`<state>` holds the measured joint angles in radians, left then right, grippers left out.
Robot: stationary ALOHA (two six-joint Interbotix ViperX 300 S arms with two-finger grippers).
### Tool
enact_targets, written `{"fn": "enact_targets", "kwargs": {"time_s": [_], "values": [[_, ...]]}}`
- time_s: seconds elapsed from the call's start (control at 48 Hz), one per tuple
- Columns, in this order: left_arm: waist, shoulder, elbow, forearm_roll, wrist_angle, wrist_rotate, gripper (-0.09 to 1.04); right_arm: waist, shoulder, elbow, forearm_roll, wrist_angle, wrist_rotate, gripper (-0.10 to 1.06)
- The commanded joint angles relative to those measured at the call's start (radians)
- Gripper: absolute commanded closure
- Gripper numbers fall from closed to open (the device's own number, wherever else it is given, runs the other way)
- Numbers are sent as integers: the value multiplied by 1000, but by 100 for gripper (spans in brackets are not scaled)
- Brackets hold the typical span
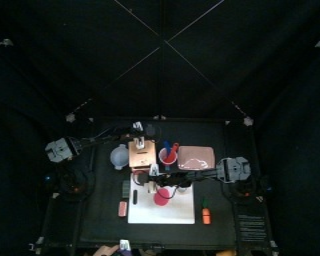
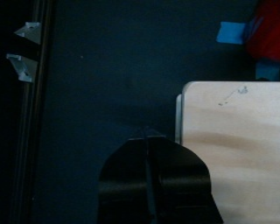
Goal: Get the cutter from the drawer then cut the dough then place the extra dough in the bowl
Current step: Cut the dough
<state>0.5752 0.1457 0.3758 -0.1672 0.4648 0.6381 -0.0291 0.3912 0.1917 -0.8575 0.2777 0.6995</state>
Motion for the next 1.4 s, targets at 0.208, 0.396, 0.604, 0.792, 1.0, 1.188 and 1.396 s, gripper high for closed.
{"fn": "enact_targets", "kwargs": {"time_s": [0.208,0.396,0.604,0.792,1.0,1.188,1.396], "values": [[-14,-2,-31,0,-17,3,68,-46,5,-51,-17,-3,0,78],[-14,-3,-28,-2,-17,0,69,-48,3,-49,-11,-2,0,78],[-11,-18,-28,-6,-37,-11,69,11,-52,-34,2,58,0,78],[-8,-63,-29,-9,-92,-14,68,100,-155,-11,5,117,3,78],[-9,-120,-5,-69,-195,-15,68,183,-328,124,21,135,14,77],[-34,-187,67,-124,-311,-11,68,207,-486,282,95,179,18,72],[-201,-262,209,-181,-532,-11,68,212,-614,451,225,199,18,56]]}}
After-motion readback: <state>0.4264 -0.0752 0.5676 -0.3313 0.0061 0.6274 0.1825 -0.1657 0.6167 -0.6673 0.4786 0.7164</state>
